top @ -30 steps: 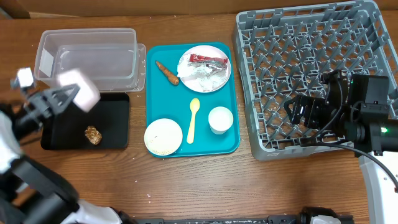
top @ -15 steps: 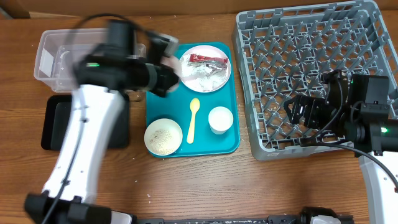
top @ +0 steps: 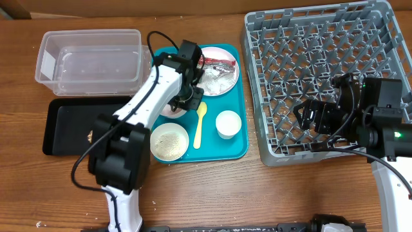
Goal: Sort waste into correct bins and load items into the dishwasher
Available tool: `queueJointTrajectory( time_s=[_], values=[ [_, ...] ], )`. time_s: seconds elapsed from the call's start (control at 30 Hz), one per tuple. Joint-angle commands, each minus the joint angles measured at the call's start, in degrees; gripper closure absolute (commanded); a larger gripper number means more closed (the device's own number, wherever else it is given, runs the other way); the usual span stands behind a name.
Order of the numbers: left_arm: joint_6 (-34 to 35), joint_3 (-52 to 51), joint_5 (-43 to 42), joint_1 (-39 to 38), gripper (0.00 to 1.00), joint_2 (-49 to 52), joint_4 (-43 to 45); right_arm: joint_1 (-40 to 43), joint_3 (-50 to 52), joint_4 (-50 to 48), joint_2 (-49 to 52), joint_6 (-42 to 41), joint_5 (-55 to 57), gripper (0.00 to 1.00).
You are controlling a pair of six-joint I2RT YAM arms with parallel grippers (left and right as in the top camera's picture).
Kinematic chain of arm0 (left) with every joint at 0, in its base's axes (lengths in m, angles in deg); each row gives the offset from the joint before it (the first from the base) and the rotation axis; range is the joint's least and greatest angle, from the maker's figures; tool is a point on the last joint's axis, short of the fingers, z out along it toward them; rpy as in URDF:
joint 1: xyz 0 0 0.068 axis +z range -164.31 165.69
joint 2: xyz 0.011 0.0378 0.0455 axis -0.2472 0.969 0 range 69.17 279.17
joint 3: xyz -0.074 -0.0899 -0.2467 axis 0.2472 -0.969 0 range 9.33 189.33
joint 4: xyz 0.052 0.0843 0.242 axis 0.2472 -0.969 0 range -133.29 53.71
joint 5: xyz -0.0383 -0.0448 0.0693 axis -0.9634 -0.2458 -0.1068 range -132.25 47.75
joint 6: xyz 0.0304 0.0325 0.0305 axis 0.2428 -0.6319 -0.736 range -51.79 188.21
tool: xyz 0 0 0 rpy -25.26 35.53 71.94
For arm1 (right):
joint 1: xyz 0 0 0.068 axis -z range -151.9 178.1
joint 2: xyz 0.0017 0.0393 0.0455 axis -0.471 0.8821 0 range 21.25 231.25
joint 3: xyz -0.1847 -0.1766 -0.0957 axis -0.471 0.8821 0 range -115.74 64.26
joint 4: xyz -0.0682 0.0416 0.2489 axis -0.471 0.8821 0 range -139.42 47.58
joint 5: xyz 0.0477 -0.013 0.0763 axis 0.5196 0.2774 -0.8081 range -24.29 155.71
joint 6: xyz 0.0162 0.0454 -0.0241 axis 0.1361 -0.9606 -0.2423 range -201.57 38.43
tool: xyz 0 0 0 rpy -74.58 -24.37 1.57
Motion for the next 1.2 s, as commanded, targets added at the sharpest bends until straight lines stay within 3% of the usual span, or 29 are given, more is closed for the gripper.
queueJointTrajectory(
  time_s=[0.0,0.13,0.2,0.43,0.57,0.73,0.9,1.17],
  values=[
    [1.03,0.55,1.07,-0.2,0.89,3.76,-0.02,-0.09,-1.25,-0.17,-0.09,0.04,0.09,0.0],
    [1.05,1.14,1.18,0.22,0.54,3.91,-0.57,-0.09,-1.25,-0.17,-0.09,0.04,0.09,0.0],
    [1.27,4.2,1.29,0.48,0.48,3.65,-3.65,-0.09,-1.25,-0.2,-0.09,0.04,0.09,0.0],
    [7.37,29.09,2.16,0.5,0.5,2.4,-28.5,-0.09,-1.25,0.09,-0.09,0.07,0.11,0.0],
    [14.05,32.26,2.21,0.48,0.55,-2.78,-37.16,-0.09,-1.25,0.59,-0.09,0.07,0.11,0.0],
    [18.62,16.57,2.58,-2.38,0.53,-16.94,-34.99,-0.09,-1.25,0.59,-0.09,0.07,0.11,0.0],
    [19.74,-10.23,1.16,-6.36,0.45,-29.66,-16.39,-0.09,-1.25,0.24,-0.09,0.07,0.09,0.0],
    [13.49,-29.92,0.52,-7.17,0.45,-28.87,2.47,-0.09,-1.25,0.09,-0.09,0.07,0.09,0.0]
  ],
)
